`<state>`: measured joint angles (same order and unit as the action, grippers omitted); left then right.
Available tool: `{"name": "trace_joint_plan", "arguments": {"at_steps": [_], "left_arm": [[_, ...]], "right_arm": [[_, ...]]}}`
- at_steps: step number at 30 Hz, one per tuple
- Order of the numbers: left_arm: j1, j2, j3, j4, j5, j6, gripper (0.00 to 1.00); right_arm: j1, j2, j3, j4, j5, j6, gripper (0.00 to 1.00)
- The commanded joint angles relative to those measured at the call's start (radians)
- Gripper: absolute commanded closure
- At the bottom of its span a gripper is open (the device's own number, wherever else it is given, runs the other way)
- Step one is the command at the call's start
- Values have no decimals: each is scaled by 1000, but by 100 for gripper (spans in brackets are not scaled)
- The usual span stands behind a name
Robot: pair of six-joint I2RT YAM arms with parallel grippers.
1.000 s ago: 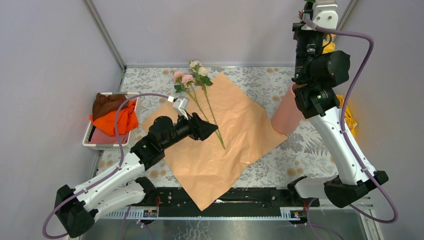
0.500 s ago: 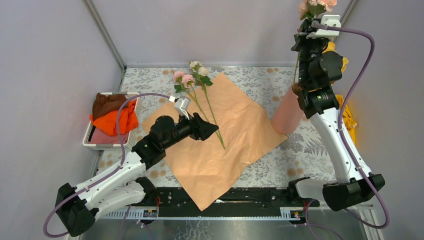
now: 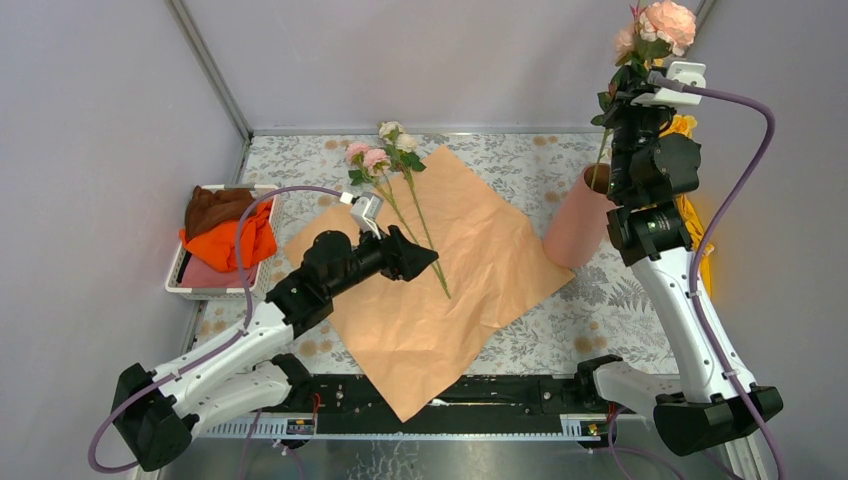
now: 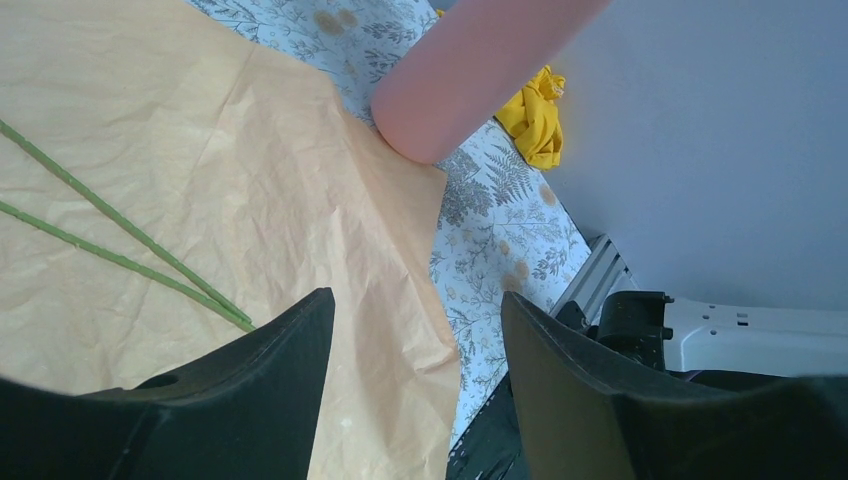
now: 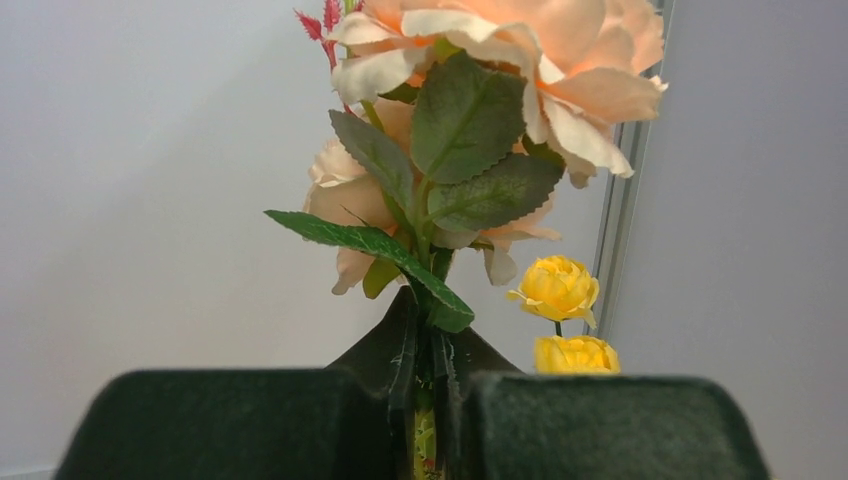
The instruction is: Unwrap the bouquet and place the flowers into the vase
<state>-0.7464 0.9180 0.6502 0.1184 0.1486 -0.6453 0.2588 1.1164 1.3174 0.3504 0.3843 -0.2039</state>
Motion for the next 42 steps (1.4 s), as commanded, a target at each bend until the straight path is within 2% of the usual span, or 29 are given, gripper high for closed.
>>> {"name": "trace_joint_plan", "arguments": {"at_steps": [1, 8, 13, 17, 27, 34, 39, 42], "left_arm": [[-6, 10, -1, 57, 13, 0, 31], [-7, 19, 4, 62, 19, -1, 31], [-6, 25, 6, 64, 21, -1, 31], [-7, 27, 3, 67, 20, -4, 31], [-6, 27, 2, 64, 8, -15, 31], [-6, 39, 21, 4, -84, -36, 30], [-5, 57, 39, -30, -144, -65, 31], [-3, 62, 62, -72, -203, -70, 30]], "right_arm": [[-6, -26, 4, -18, 33, 33, 85], [-6, -39, 6, -52, 34, 49, 30], [-6, -47, 21, -78, 49, 59, 18], [-6, -74, 22, -86, 47, 75, 3], [-6, -142, 93, -197, -69, 152, 0], [-6, -164, 174, -265, -295, 284, 0], [-4, -58, 377, -403, -499, 384, 4], [-4, 4, 444, -433, -563, 429, 7]]}}
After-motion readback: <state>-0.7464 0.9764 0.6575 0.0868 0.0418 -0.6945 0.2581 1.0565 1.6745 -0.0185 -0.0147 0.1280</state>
